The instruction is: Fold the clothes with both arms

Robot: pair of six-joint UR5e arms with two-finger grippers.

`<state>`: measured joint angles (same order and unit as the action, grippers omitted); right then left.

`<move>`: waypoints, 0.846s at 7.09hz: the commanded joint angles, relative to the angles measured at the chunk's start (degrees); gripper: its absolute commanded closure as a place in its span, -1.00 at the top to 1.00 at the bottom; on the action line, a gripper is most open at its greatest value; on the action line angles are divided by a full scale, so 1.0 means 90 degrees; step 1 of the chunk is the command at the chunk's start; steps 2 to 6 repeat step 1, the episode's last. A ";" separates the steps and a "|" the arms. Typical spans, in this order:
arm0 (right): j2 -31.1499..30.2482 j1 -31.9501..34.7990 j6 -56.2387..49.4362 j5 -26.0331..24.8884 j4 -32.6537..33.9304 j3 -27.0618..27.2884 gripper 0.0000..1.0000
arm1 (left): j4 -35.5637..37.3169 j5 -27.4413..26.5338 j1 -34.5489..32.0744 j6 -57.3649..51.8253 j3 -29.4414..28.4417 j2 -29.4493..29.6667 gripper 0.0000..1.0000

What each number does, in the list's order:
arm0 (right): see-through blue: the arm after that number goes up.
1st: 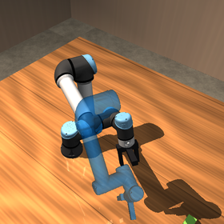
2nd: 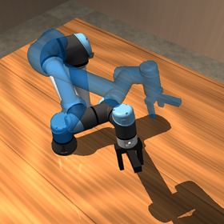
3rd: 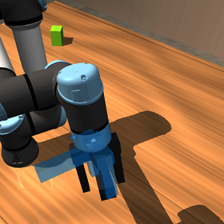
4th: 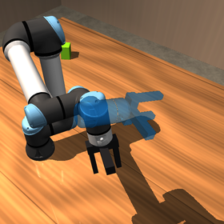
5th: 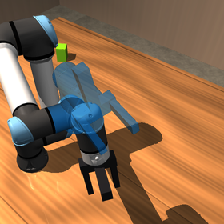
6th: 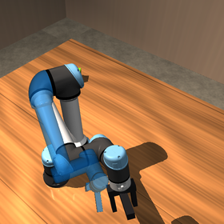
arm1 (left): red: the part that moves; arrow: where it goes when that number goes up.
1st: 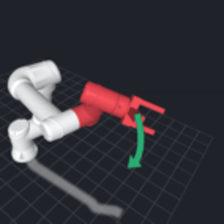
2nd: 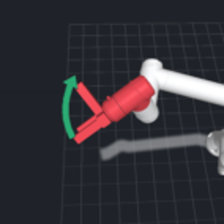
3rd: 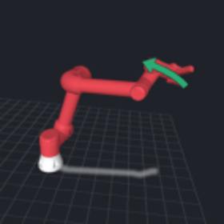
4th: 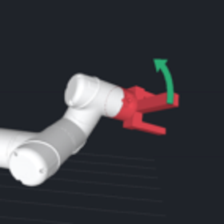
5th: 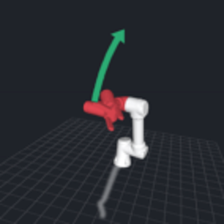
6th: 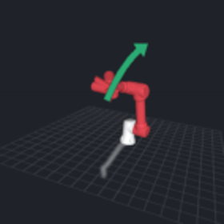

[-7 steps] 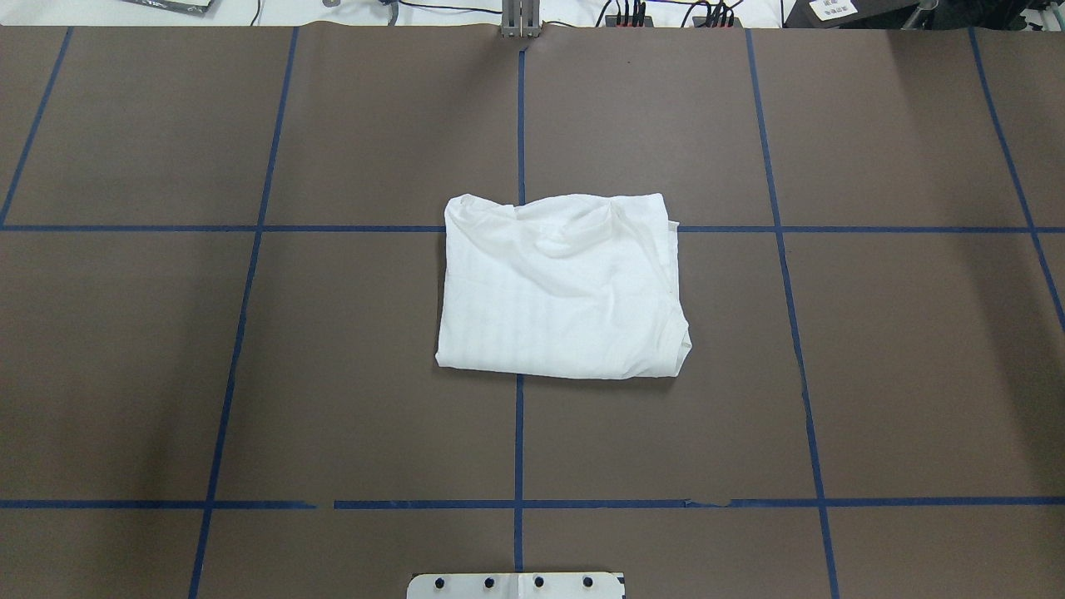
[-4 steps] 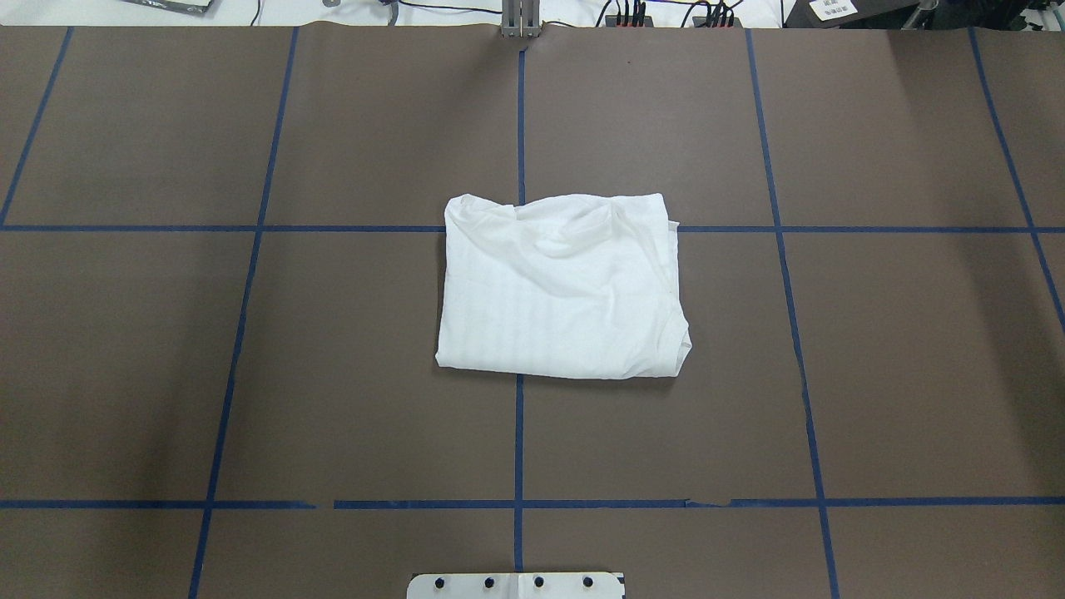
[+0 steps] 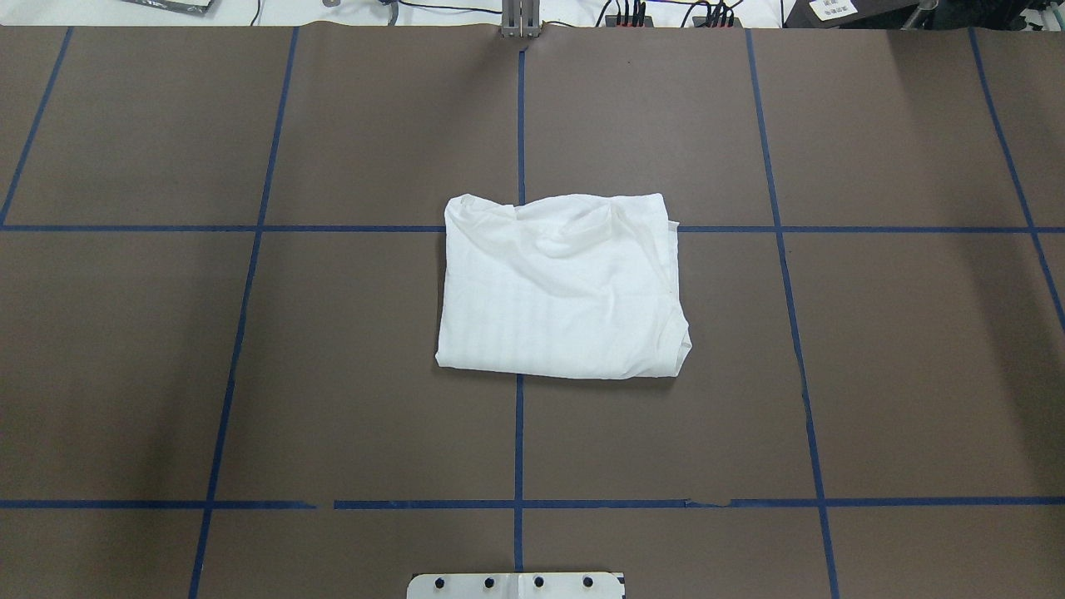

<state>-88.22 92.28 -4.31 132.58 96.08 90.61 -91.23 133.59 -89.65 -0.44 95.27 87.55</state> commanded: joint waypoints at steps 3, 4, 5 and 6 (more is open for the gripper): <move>-0.0013 0.0000 0.0049 -0.0024 -0.0002 -0.0029 1.00 | 0.0000 0.0000 0.0000 0.0000 0.0000 0.0018 0.99; -0.0013 0.0000 0.0049 -0.0024 -0.0002 -0.0029 1.00 | 0.0000 0.0000 0.0000 0.0000 0.0000 0.0018 0.99; -0.0013 0.0000 0.0049 -0.0024 -0.0002 -0.0029 1.00 | 0.0000 0.0000 0.0000 0.0000 0.0000 0.0018 0.99; -0.0013 0.0000 0.0049 -0.0024 -0.0002 -0.0029 1.00 | 0.0000 0.0000 0.0000 0.0000 0.0000 0.0018 0.99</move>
